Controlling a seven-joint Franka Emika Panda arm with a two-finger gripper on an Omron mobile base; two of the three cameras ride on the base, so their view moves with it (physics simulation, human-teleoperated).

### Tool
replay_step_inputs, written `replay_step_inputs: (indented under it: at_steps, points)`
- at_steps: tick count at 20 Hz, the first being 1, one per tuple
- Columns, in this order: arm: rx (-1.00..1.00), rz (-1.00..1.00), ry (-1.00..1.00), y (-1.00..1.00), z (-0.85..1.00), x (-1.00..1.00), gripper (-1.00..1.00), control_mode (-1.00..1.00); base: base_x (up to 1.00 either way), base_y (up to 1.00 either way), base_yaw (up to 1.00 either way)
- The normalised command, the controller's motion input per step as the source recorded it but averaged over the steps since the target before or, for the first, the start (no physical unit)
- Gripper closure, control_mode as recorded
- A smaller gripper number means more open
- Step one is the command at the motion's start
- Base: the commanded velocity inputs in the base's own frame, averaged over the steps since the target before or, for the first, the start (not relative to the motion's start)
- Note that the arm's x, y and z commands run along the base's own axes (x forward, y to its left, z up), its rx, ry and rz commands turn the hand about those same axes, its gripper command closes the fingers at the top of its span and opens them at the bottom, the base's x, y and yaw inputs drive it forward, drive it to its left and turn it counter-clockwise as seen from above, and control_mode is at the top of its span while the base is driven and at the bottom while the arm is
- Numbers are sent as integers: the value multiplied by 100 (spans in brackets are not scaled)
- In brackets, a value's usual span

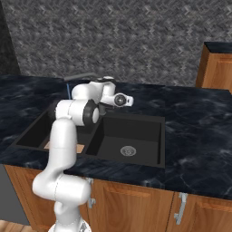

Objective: Turn on the sink faucet with hot water and rinse the cutting board for ten seconds, then turn off the faucet. Push the cutting board to reach the water if necessary.

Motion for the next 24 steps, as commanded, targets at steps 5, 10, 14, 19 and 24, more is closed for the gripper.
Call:
replay_step_inputs:
  at_steps: [5,10,14,19,24]
  points:
    - [3,0,3,-55,-4,-4,100,-100,0,0,0]
    - [0,0,5,-31,0,-11,100,-100,0,0,0]
    - [0,-5,5,0,0,-14,100,-100,0,0,0]
    - [0,0,1,11,0,-22,100,-100,0,0,0]
    - [0,5,3,11,0,-19,100,-100,0,0,0]
